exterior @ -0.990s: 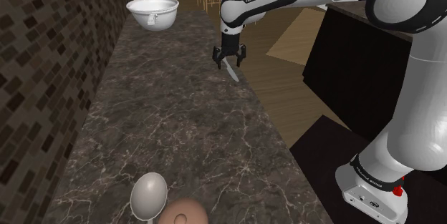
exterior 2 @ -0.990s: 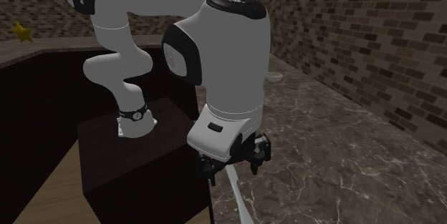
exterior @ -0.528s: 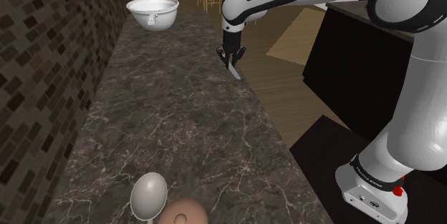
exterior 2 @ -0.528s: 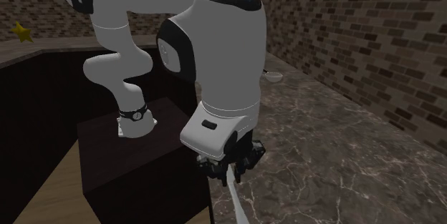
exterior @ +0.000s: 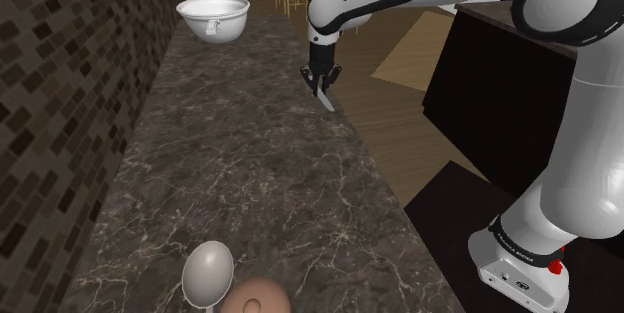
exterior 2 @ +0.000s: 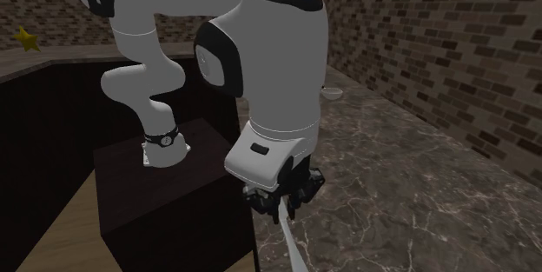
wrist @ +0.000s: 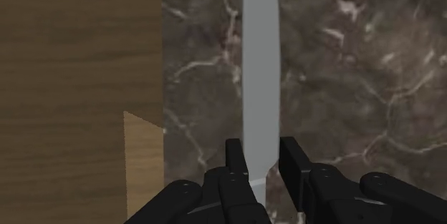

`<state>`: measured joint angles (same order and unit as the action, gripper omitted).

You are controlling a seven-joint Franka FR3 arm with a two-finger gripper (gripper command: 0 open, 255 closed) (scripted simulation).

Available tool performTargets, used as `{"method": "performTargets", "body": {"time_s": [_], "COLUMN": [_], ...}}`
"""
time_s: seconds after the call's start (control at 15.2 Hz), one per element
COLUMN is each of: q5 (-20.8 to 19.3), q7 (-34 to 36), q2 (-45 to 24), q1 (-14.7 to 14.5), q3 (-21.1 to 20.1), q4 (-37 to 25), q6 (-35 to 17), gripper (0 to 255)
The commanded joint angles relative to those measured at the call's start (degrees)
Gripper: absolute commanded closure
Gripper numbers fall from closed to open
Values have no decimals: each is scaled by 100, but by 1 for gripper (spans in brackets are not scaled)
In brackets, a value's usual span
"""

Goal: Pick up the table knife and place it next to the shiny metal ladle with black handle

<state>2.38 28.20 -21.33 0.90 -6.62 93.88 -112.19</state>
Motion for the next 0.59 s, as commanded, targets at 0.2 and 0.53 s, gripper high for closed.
{"method": "performTargets", "body": {"time_s": [0.2,0.53], "q5": [15,17], "q7": [11,29], "q2": [91,165], "q1": [-4,-3], "q3": [-14,-18], "q4": [-204,-483], "q6": [322,675], "gripper": [255,255]}}
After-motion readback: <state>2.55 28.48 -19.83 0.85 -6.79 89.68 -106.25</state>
